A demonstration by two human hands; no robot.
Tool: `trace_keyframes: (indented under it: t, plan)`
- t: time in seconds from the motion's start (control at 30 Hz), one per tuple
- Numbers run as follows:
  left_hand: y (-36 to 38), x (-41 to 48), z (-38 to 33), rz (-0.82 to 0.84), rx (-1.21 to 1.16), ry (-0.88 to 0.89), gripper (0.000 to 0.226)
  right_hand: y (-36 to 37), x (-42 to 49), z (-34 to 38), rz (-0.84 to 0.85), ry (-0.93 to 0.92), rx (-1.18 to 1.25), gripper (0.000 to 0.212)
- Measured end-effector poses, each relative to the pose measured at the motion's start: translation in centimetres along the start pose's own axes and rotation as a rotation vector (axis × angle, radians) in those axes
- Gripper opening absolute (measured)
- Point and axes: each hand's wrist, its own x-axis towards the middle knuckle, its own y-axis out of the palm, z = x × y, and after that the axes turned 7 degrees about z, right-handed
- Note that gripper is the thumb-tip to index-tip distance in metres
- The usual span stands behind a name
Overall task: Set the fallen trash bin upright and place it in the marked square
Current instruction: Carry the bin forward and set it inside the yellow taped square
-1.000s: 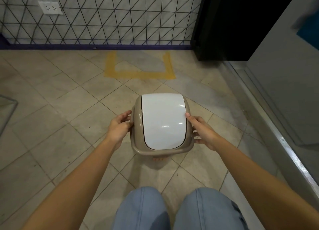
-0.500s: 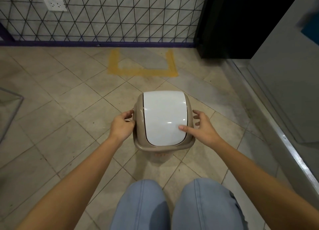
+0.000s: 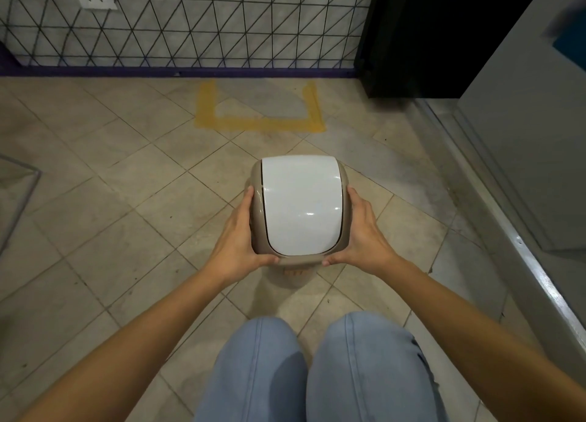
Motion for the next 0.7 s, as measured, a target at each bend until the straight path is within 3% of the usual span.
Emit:
trace_keyframes:
  t: [0.7]
  plan:
    - [-1.3,5.5,-0.8,-0.042,-0.019,-0.076,0.131,-1.6,5.1,0.9,-0.033,0.032,0.038,0.147]
